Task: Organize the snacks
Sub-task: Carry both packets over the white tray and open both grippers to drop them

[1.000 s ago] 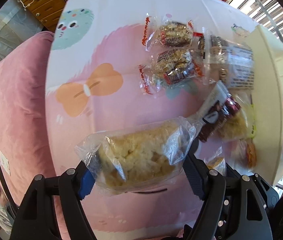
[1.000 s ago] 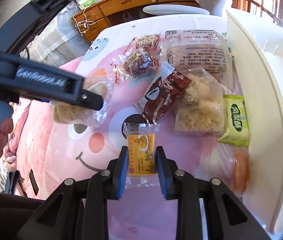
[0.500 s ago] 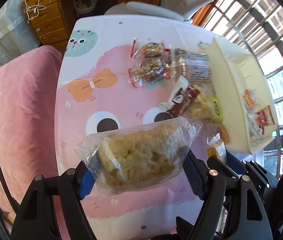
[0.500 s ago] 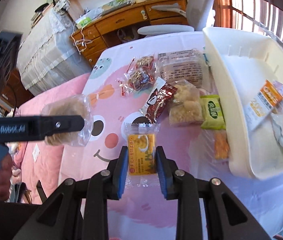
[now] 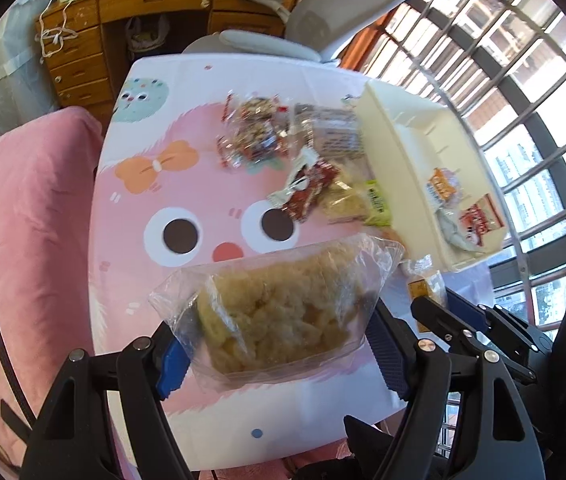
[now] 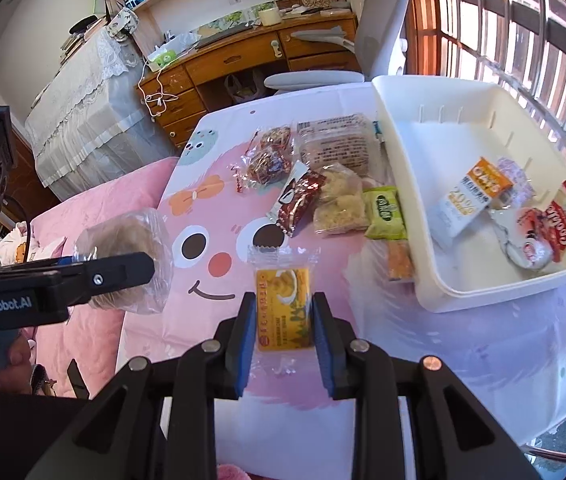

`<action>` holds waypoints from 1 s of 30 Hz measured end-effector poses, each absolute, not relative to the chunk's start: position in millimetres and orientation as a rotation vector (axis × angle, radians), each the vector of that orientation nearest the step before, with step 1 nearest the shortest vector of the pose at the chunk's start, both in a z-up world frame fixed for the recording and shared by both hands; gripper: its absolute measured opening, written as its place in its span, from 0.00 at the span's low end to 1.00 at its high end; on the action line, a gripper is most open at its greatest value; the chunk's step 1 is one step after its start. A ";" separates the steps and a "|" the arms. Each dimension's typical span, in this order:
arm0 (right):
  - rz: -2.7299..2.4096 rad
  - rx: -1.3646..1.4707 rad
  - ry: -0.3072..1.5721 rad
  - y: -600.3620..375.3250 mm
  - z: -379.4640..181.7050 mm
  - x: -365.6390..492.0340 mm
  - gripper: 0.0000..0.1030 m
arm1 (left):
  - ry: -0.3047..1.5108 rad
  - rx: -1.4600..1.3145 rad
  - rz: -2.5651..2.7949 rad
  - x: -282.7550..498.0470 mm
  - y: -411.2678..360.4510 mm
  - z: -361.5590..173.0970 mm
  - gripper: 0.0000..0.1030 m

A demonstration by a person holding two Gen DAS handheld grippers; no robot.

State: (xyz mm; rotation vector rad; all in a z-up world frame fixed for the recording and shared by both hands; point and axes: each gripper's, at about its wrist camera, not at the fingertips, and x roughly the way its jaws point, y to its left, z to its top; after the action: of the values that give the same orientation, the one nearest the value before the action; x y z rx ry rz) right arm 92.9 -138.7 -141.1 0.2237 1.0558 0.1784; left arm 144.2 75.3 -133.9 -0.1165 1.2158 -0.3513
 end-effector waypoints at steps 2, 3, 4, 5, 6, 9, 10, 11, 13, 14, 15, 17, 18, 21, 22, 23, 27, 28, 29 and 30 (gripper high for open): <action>0.171 0.224 1.051 -143.8 -137.9 91.0 0.27 | 1.197 -0.115 -0.374 141.6 69.2 -127.7 0.74; 0.167 0.226 1.048 -148.0 -135.9 90.0 0.27 | 1.188 -0.111 -0.383 140.8 65.1 -125.0 0.74; 0.166 0.227 1.047 -151.3 -135.0 89.4 0.27 | 1.179 -0.106 -0.395 140.3 60.5 -122.2 0.74; 0.164 0.229 1.046 -155.2 -133.8 88.5 0.27 | 1.168 -0.100 -0.408 139.3 54.6 -118.7 0.74; 0.164 0.232 1.044 -160.6 -132.3 88.1 0.27 | 1.161 -0.099 -0.417 138.7 50.6 -116.3 0.74; 0.167 0.234 1.038 -174.2 -128.3 87.9 0.27 | 1.131 -0.086 -0.436 136.9 32.4 -106.7 0.74; 0.169 0.233 1.034 -177.9 -126.7 88.1 0.27 | 1.119 -0.081 -0.441 136.9 25.9 -103.3 0.74; 0.172 0.232 1.028 -183.1 -125.0 88.0 0.27 | 1.108 -0.079 -0.446 137.1 20.2 -100.3 0.74; 0.179 0.229 1.017 -196.0 -121.3 89.0 0.27 | 1.085 -0.080 -0.456 136.7 5.5 -93.6 0.74; 0.183 0.228 1.012 -203.6 -119.1 90.1 0.27 | 1.076 -0.078 -0.457 136.9 -0.7 -90.9 0.74; 0.187 0.228 1.009 -209.0 -117.5 90.7 0.27 | 1.065 -0.073 -0.458 136.9 -9.1 -87.5 0.74; 0.198 0.225 1.004 -222.8 -114.8 93.4 0.27 | 1.046 -0.066 -0.458 137.3 -23.7 -81.7 0.74; 0.204 0.220 1.001 -231.1 -113.1 95.0 0.27 | 1.038 -0.065 -0.458 138.1 -31.2 -79.3 0.74; 0.220 0.205 0.995 -250.4 -109.3 99.8 0.27 | 1.022 -0.065 -0.456 140.6 -55.7 -75.4 0.74; 0.225 0.199 0.992 -258.7 -108.2 102.3 0.27 | 1.019 -0.066 -0.456 141.8 -65.5 -74.7 0.74; 0.229 0.193 0.990 -264.9 -107.3 104.2 0.27 | 1.016 -0.067 -0.456 142.4 -72.4 -74.0 0.74; 0.243 0.170 0.983 -293.6 -105.0 113.8 0.27 | 1.004 -0.075 -0.453 146.8 -102.5 -74.7 0.74; 0.246 0.163 0.982 -301.0 -104.7 116.9 0.27 | 1.001 -0.079 -0.450 148.8 -110.7 -75.7 0.74; 0.249 0.158 0.981 -307.4 -104.4 119.5 0.27 | 1.000 -0.085 -0.449 150.2 -116.2 -76.6 0.74; 0.251 0.152 0.981 -314.0 -104.4 121.8 0.27 | 0.999 -0.094 -0.445 152.2 -123.1 -78.1 0.74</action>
State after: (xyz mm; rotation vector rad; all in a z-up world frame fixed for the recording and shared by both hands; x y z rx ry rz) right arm 121.8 -314.0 -104.4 0.1517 0.9809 0.2507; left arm 152.2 -123.1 -78.1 -0.0937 0.9992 -0.4449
